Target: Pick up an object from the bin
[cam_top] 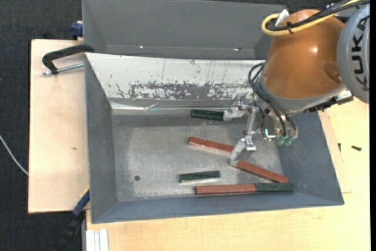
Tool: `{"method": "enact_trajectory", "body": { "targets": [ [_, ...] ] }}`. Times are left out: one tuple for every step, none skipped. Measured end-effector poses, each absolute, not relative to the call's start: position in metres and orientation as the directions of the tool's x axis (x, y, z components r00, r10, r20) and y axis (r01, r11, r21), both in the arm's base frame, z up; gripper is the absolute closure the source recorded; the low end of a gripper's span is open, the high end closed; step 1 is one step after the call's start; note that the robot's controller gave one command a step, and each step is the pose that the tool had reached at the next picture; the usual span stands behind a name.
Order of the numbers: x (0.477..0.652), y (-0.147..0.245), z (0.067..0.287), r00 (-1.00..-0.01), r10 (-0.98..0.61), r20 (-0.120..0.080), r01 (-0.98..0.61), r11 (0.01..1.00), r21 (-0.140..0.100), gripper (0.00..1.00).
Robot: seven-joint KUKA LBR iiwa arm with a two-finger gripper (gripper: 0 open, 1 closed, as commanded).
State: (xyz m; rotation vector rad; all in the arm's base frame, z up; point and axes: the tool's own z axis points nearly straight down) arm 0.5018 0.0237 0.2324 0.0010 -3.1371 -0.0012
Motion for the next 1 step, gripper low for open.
{"method": "enact_trajectory", "body": {
  "targets": [
    [0.5033,0.0236,0.2355,-1.000,0.000,-0.003,0.000,1.000,0.001,0.00]
  ]
}}
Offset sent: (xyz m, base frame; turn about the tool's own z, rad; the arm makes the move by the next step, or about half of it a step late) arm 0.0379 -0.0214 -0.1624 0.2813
